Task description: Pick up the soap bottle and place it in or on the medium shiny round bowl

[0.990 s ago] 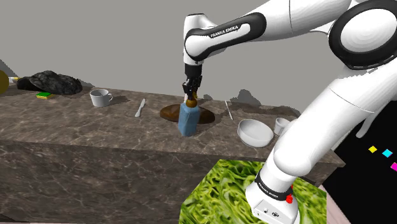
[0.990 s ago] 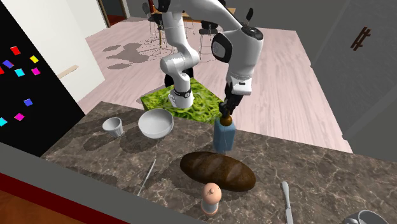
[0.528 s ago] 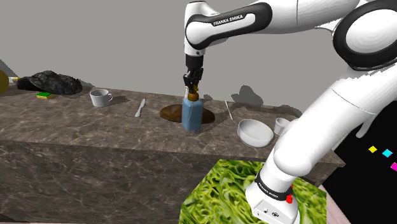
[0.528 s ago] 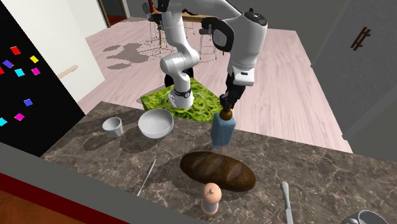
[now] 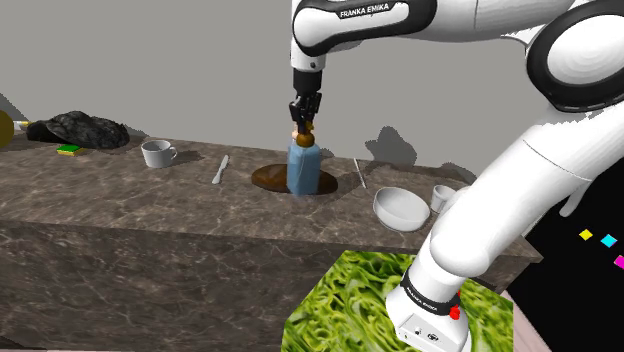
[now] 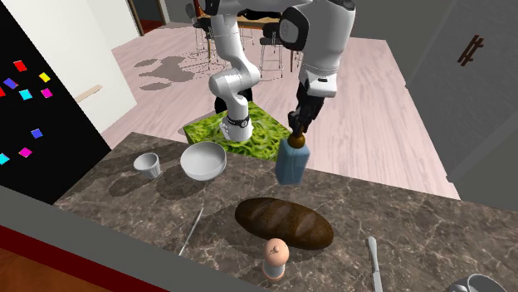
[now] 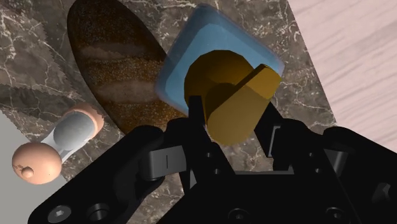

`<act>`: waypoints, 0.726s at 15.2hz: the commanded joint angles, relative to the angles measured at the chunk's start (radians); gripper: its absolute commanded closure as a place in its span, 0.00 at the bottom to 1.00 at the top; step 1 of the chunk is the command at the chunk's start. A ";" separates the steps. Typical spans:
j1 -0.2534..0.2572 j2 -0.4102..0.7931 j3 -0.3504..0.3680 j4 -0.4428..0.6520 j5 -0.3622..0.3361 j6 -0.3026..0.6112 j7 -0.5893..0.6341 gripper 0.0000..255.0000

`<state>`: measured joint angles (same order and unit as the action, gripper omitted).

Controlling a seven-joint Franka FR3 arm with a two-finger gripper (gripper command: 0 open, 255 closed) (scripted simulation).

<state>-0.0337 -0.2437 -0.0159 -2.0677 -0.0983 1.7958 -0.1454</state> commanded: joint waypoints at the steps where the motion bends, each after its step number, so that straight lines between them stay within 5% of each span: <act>1: 0.000 -0.004 0.001 0.025 0.001 -0.028 -0.002 1.00; 11: -0.005 -0.027 -0.007 0.125 0.000 -0.150 -0.026 1.00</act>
<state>-0.0358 -0.2525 -0.0180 -1.9358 -0.0970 1.6558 -0.1632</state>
